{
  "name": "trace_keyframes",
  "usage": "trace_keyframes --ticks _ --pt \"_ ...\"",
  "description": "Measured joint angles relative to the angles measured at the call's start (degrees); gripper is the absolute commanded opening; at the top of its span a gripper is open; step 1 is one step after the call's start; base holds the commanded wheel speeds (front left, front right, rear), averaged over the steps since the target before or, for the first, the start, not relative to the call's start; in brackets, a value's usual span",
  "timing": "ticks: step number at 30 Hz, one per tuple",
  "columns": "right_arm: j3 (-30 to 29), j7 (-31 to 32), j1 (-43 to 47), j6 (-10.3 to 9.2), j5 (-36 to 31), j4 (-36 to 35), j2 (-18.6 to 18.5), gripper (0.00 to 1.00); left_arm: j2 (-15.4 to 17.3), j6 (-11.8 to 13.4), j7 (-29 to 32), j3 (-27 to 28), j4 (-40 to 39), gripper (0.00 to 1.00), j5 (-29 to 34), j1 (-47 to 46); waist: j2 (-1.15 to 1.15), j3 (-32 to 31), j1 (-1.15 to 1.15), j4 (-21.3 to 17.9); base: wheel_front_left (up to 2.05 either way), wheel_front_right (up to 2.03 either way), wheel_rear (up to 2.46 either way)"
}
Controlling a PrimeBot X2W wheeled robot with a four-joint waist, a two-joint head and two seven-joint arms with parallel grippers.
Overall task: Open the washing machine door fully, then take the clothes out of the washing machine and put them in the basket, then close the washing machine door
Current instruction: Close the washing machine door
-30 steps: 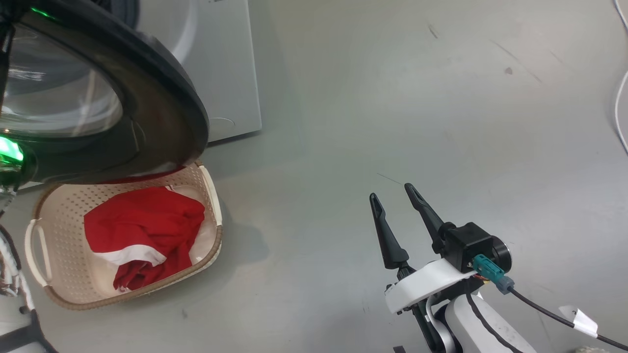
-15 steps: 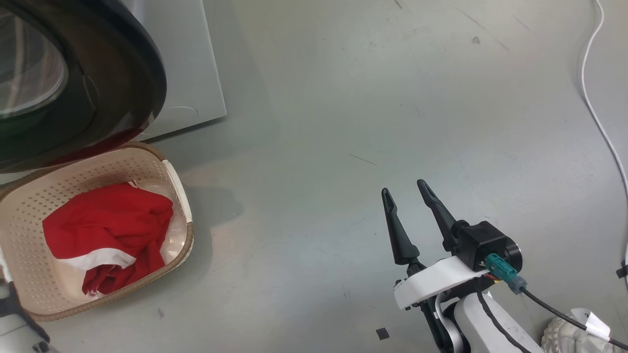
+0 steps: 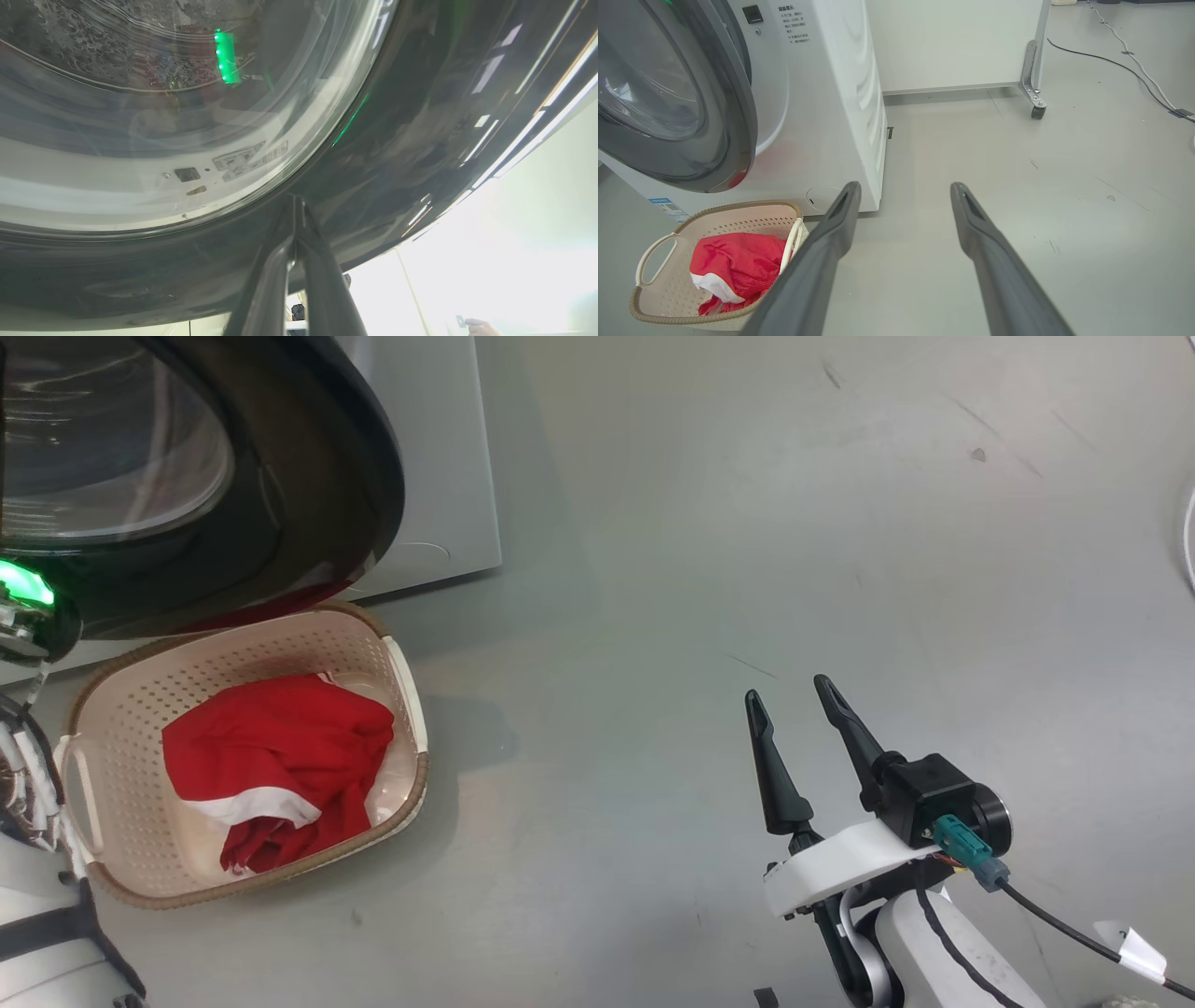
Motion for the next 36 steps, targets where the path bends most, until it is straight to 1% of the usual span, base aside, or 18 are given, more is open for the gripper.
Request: trace_keyframes --ticks 6,7,8,9,10,14,17,20,23,29,34,35,36 --pt "-0.18 0.0 -0.02 0.0 -0.4 1.01 -0.01 1.0 -0.63 0.0 -0.63 -0.01 0.74 0.0 0.0 3.04 0.0 -1.35 0.0 3.3 0.0 0.0 0.0" --pt "-0.21 0.0 -0.02 0.0 -0.4 1.22 0.0 1.0 -0.75 0.0 -1.0 0.03 0.88 0.07 0.0 3.59 0.0 -1.59 0.0 3.84 0.0 0.0 0.0" --pt "-0.26 0.0 -0.02 0.0 -0.38 1.49 -0.01 1.0 -0.89 0.0 -1.3 0.1 0.9 0.34 0.01 4.19 0.0 -1.86 0.0 4.39 0.0 0.0 0.0" --pt "-0.3 0.0 -0.01 0.0 -0.35 1.81 -0.01 1.0 -0.92 0.0 -1.83 0.19 0.87 0.74 0.08 4.77 0.0 -2.12 0.0 4.91 0.0 0.0 0.0" --pt "-0.35 0.0 -0.01 0.0 -0.21 1.98 -0.02 1.0 -0.93 0.0 -2.32 0.21 0.62 1.0 0.37 5.34 0.0 -2.4 0.0 5.44 0.0 0.0 0.0" --pt "-0.47 0.0 0.0 0.0 0.23 2.33 -0.03 1.0 -0.92 0.0 -4.49 0.66 -0.51 1.0 2.61 6.95 0.0 -3.55 0.0 7.36 0.0 0.0 0.0" --pt "-0.59 0.0 0.0 0.0 0.24 2.69 -0.05 1.0 -0.93 0.0 -5.72 0.01 -2.24 1.0 4.07 8.47 0.0 -4.48 0.0 8.59 0.0 0.0 0.0" --pt "-0.53 0.0 0.0 0.0 0.42 2.93 -0.04 1.0 -0.82 0.0 -7.4 -1.21 -5.14 1.0 7.84 10.15 0.0 -5.41 0.0 9.58 0.0 0.0 0.0" --pt "-0.51 0.0 0.01 0.0 0.68 3.24 -0.07 1.0 -0.02 0.0 -10.01 -2.93 -8.45 1.0 11.83 11.71 0.0 -6.28 0.0 10.43 0.0 0.0 0.0" --pt "-0.35 0.0 0.01 0.0 0.77 3.7 -0.1 1.0 3.23 0.0 -15.55 -8.16 -14.11 1.0 20.65 16.24 0.0 -7.87 0.0 11.74 0.0 0.0 0.0" --pt "0.07 0.0 0.02 0.0 0.91 3.98 -0.1 1.0 5.86 0.0 -21.0 -13.08 -16.21 1.0 26.32 21.19 0.0 -8.99 0.0 12.32 0.0 0.0 0.0" --pt "0.1 0.0 0.02 0.0 1.26 4.15 -0.1 1.0 7.17 0.0 -23.47 -15.63 -16.94 1.0 29.15 23.26 0.0 -9.36 0.0 12.43 0.0 0.0 0.0" --pt "0.1 0.0 0.02 0.0 1.26 4.15 -0.1 1.0 7.17 0.0 -23.47 -15.63 -16.94 1.0 29.15 23.26 0.0 -9.36 0.0 12.43 0.0 0.0 0.0"
